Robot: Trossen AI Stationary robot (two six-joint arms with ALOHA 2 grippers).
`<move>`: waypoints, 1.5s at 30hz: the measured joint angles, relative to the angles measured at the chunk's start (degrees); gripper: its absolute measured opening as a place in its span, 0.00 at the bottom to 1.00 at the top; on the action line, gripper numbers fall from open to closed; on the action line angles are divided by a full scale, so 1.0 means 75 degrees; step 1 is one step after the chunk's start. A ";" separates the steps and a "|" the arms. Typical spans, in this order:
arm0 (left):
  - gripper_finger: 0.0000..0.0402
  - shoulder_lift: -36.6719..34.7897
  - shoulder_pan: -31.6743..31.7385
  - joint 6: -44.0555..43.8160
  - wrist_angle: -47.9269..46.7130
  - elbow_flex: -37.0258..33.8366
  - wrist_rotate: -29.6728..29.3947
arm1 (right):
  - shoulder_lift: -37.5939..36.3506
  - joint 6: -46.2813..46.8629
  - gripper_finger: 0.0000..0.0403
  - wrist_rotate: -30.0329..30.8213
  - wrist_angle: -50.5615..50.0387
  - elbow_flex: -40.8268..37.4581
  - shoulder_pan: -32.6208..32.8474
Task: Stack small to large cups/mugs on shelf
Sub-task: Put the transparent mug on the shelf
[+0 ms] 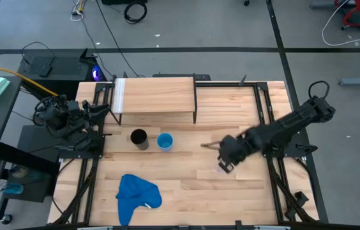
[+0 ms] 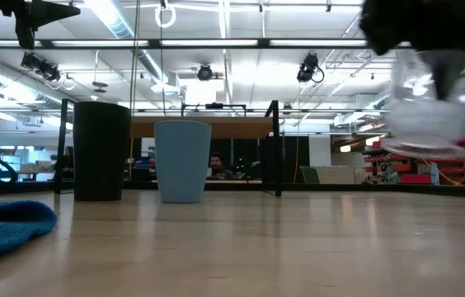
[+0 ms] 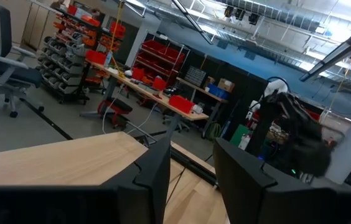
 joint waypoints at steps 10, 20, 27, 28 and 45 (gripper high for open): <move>0.33 0.0000 0.0002 0.0009 0.0003 0.0000 0.0000 | 0.0477 -0.3632 0.00 0.0212 -0.0591 0.1316 -0.2720; 0.33 0.0000 0.0002 -0.0020 0.0008 0.0000 0.0000 | 0.3011 -0.6350 0.00 0.0191 -0.1075 0.4073 -0.3166; 0.32 0.0000 0.0002 -0.0149 0.0000 0.0000 -0.0001 | 0.4334 -0.7234 0.00 0.0196 -0.1199 0.5246 -0.3098; 0.32 0.0000 0.0000 -0.0153 -0.0003 0.0000 0.0000 | 0.4487 -0.7329 0.00 0.0196 -0.1205 0.5340 -0.3063; 0.32 0.0000 0.0002 -0.0193 -0.0044 0.0000 0.0000 | 0.5816 -0.7965 0.00 0.0565 -0.1191 0.6295 -0.2647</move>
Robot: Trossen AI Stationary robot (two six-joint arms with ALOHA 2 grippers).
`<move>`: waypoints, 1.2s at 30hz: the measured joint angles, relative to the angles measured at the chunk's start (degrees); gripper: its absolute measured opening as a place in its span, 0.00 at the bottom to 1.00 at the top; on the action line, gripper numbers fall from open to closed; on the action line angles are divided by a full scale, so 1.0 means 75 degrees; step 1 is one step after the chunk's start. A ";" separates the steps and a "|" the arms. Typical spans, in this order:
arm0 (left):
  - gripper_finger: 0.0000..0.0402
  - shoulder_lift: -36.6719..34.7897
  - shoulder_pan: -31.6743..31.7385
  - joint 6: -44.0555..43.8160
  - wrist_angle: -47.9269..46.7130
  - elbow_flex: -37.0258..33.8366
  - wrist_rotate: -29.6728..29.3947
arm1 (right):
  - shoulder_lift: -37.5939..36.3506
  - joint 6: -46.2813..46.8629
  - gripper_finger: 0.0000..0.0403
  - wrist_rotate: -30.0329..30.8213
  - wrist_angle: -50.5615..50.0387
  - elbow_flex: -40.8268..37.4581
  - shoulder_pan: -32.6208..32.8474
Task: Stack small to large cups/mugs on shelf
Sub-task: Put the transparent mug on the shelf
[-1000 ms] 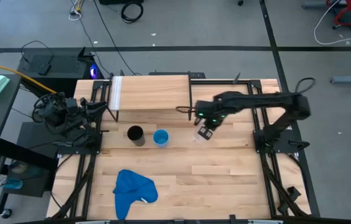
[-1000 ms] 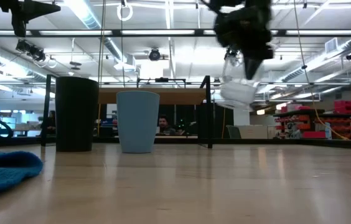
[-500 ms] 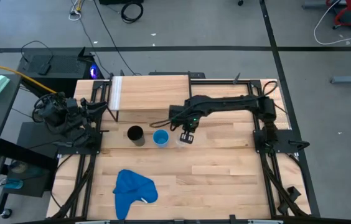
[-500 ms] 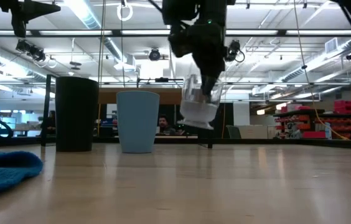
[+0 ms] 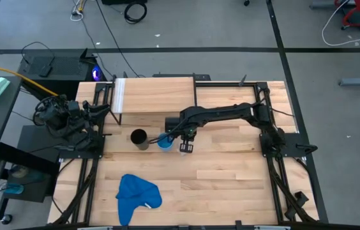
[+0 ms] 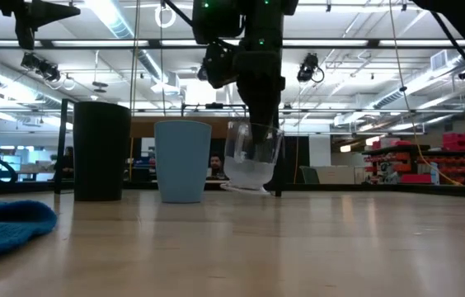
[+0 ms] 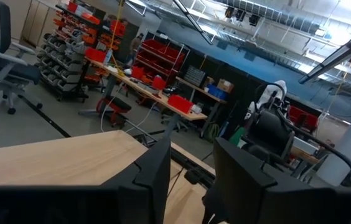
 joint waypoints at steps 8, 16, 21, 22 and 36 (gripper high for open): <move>0.33 0.0000 -0.0001 -0.0043 -0.0005 0.0000 0.0000 | 0.0012 -0.0069 0.00 0.0029 0.0005 0.0000 0.0067; 0.32 0.0000 0.0001 -0.0046 -0.0011 0.0000 0.0000 | -0.0045 -0.0038 0.00 -0.0047 0.0066 0.0000 0.0504; 0.33 0.0000 -0.0002 -0.0046 -0.0011 0.0000 0.0000 | -0.0043 0.0210 0.00 -0.0182 0.0252 0.0533 0.0882; 0.33 0.0000 -0.0002 -0.0046 -0.0010 0.0000 0.0000 | -0.0046 0.0245 0.00 -0.0203 0.0379 0.0707 0.0936; 0.33 0.0000 0.0001 -0.0200 -0.0004 0.0000 0.0000 | 0.1521 0.0111 0.00 -0.0837 0.0694 0.3381 0.1057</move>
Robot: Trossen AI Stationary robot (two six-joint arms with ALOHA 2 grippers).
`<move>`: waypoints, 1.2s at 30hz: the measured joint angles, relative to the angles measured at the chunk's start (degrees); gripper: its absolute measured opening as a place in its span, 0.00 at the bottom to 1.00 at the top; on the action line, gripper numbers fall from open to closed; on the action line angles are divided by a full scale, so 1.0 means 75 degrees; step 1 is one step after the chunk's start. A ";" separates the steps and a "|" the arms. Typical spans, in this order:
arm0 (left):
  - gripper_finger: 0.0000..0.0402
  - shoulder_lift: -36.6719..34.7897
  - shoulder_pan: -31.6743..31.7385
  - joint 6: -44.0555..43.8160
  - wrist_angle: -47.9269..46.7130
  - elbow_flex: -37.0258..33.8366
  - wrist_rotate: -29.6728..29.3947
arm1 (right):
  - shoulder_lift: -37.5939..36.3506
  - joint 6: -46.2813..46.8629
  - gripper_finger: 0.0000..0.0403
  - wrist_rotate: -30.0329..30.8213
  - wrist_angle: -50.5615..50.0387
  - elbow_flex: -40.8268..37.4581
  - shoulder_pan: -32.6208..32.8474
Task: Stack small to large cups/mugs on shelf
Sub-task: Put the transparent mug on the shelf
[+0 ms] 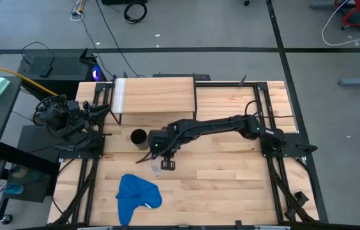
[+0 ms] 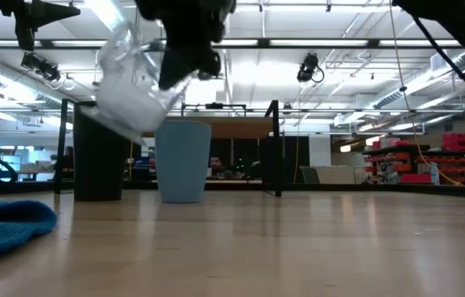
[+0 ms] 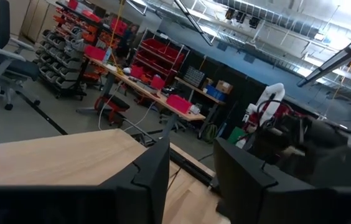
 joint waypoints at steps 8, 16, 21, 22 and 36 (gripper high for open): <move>0.32 0.0000 -0.0003 -0.0006 0.0001 0.0000 -0.0001 | 0.0426 -0.0096 0.00 0.0064 0.0078 0.0052 0.0058; 0.33 0.0000 0.0000 0.0001 -0.0012 0.0001 -0.0003 | 0.0726 -0.0294 0.00 0.0397 0.0142 0.0047 0.0050; 0.33 0.0000 -0.0002 0.0009 -0.0017 0.0003 -0.0003 | 0.0721 -0.0282 0.00 0.0401 0.0407 0.0047 0.0024; 0.33 0.0000 0.0000 0.0008 -0.0028 0.0003 -0.0003 | 0.0721 -0.0261 0.01 0.0402 0.0412 0.0047 0.0003; 0.33 0.0000 -0.0001 0.0017 -0.0066 0.0003 -0.0003 | 0.0808 -0.0253 0.07 0.0387 0.0568 0.0038 -0.0143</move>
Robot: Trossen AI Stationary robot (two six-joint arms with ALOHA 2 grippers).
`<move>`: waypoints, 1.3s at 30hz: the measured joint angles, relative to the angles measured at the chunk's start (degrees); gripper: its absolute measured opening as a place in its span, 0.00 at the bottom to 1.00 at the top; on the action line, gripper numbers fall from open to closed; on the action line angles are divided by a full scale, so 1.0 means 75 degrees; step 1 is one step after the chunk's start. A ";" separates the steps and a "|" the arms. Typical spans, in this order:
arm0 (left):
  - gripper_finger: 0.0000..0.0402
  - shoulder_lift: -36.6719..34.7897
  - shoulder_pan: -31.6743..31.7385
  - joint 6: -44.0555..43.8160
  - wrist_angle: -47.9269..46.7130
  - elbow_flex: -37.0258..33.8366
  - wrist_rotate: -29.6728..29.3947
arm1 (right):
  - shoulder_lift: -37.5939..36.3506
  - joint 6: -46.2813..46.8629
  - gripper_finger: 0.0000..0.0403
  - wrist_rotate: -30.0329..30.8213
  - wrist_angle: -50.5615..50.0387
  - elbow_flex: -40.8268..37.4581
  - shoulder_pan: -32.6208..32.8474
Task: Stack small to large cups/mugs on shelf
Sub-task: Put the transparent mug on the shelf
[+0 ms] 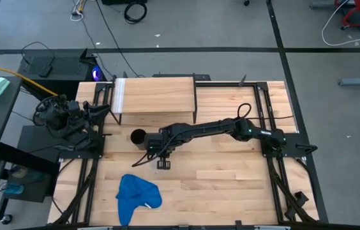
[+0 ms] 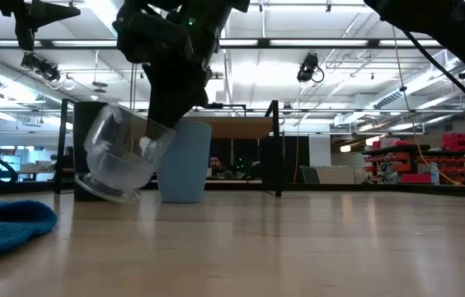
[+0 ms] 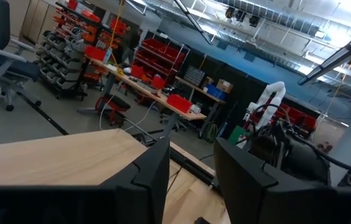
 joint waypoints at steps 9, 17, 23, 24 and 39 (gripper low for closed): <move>0.32 0.0000 0.0001 0.0000 -0.0005 0.0000 0.0000 | 0.0000 -0.0017 0.07 -0.0141 0.0043 -0.0003 -0.0012; 0.33 0.0000 0.0000 0.0000 -0.0066 0.0000 0.0000 | 0.0000 0.0018 0.14 -0.0189 0.0046 -0.0003 -0.0009; 0.32 0.0000 0.0001 -0.0004 -0.0090 0.0000 0.0000 | 0.0000 0.0046 0.18 -0.0212 0.0049 -0.0003 -0.0006; 0.32 0.0000 0.0001 -0.0005 -0.0101 0.0000 0.0000 | 0.0000 0.0044 0.19 -0.0212 0.0052 -0.0003 -0.0006; 0.34 0.0000 0.0001 -0.0403 -0.0104 0.0000 0.0243 | -0.0284 0.0362 0.19 -0.0209 -0.0035 0.0000 -0.0090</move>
